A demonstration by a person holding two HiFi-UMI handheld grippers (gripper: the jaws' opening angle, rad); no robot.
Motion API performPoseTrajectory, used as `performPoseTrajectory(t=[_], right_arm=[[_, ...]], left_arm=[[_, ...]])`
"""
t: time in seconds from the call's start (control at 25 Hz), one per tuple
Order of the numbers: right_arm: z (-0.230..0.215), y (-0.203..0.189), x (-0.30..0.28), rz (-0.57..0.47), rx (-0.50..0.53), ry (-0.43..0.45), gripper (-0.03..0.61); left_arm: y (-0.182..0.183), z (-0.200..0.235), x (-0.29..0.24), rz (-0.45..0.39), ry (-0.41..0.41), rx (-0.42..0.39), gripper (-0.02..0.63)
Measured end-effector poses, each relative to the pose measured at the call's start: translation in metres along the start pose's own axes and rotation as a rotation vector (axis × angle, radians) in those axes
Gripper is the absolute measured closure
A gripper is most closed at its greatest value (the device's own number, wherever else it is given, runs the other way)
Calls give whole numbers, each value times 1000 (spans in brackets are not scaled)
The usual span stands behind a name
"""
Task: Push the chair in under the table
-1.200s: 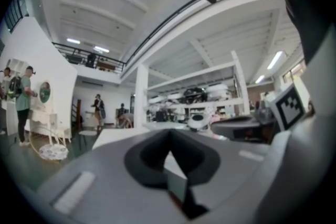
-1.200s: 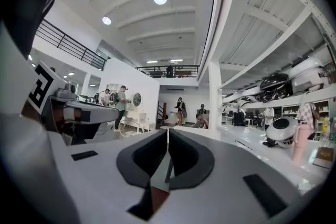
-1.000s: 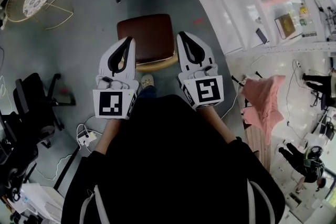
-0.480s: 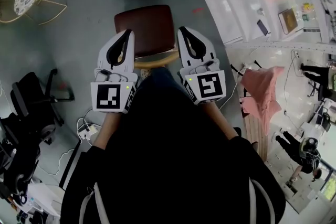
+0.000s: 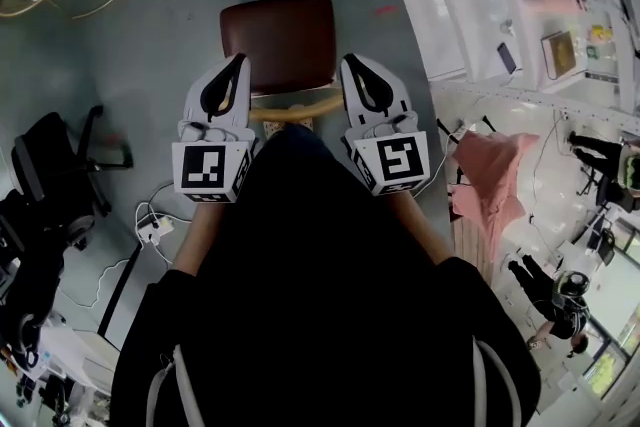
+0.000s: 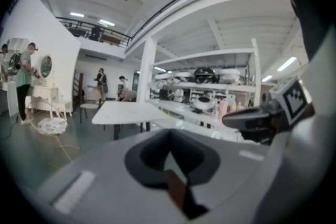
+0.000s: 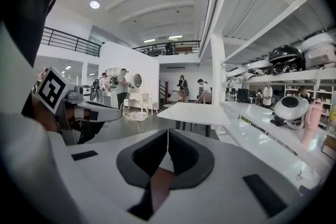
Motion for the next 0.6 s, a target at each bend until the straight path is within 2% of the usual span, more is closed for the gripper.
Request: performPoseTrajectory(t=[0.24, 0.6], right_arm=[[6, -35, -13, 83, 10, 58, 557], [22, -92, -24, 214, 66, 171, 555]], left_arm=[[-34, 2, -8, 95, -9, -3, 604], [-97, -7, -16, 247, -88, -1, 604]])
Point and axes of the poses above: the fingertips, and each gripper's own axes: x backward along the fingers, z to its left, y out of its top, the point moved 2 cm from there along x, backward along the fingers, and after that the axes turned 14 degrees about -y, right-handed, at the moved point
